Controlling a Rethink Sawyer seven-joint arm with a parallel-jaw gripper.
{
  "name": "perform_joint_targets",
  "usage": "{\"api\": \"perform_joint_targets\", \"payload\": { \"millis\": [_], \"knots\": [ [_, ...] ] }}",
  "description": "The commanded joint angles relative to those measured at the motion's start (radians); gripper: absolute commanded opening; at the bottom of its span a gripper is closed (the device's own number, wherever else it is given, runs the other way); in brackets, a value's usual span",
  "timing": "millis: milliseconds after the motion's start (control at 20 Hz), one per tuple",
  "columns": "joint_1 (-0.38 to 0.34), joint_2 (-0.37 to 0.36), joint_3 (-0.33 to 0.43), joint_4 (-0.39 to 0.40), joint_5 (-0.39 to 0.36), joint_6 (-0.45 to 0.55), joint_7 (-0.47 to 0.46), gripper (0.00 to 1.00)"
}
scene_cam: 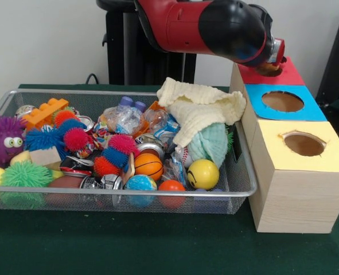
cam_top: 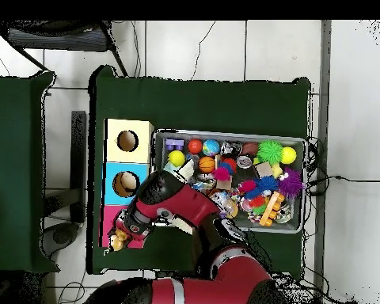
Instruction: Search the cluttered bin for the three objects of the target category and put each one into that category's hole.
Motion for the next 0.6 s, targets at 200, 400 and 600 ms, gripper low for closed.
{"api": "perform_joint_targets", "payload": {
  "millis": [200, 400, 600],
  "knots": [
    [-0.048, 0.041, 0.064, -0.15, 0.026, -0.212, 0.039, 1.0],
    [-0.052, 0.04, 0.065, -0.156, 0.024, -0.203, 0.042, 1.0],
    [-0.053, 0.044, 0.064, -0.171, 0.016, -0.192, 0.045, 1.0]
  ]
}}
